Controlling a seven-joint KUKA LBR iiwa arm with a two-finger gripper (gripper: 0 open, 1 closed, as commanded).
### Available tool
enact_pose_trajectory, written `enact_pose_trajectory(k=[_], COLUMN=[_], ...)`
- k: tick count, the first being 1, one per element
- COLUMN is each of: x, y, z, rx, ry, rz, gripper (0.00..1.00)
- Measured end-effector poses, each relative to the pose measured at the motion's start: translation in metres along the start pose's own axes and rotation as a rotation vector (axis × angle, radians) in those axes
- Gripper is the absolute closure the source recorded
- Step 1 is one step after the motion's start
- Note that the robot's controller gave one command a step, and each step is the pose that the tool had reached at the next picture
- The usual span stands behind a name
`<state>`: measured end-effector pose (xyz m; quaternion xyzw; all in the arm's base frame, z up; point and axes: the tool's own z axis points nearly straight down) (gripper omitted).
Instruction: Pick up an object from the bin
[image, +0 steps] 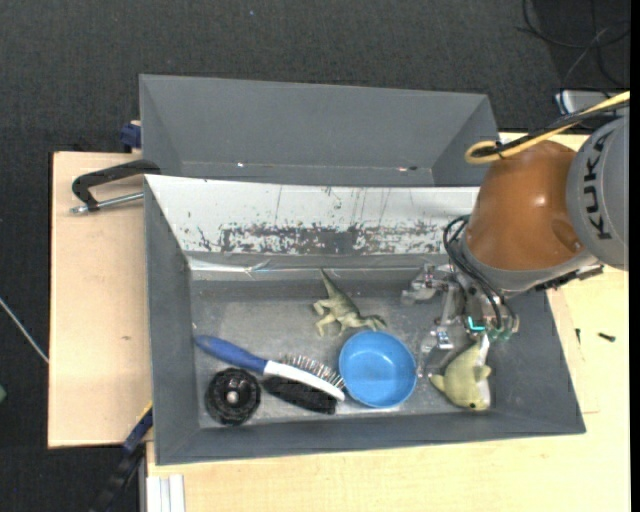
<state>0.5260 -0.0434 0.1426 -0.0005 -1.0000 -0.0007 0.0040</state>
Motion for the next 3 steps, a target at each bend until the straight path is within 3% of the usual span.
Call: enact_pose_trajectory(k=[1, 2, 3], x=[0.008, 0.004, -0.003], y=[0.023, 0.022, 0.019], z=[0.057, 0.054, -0.079], rx=[0.000, 0.003, 0.005], ry=[-0.004, -0.016, -0.024], rz=[-0.321, -0.319, -0.318], gripper=[0.00, 1.00, 1.00])
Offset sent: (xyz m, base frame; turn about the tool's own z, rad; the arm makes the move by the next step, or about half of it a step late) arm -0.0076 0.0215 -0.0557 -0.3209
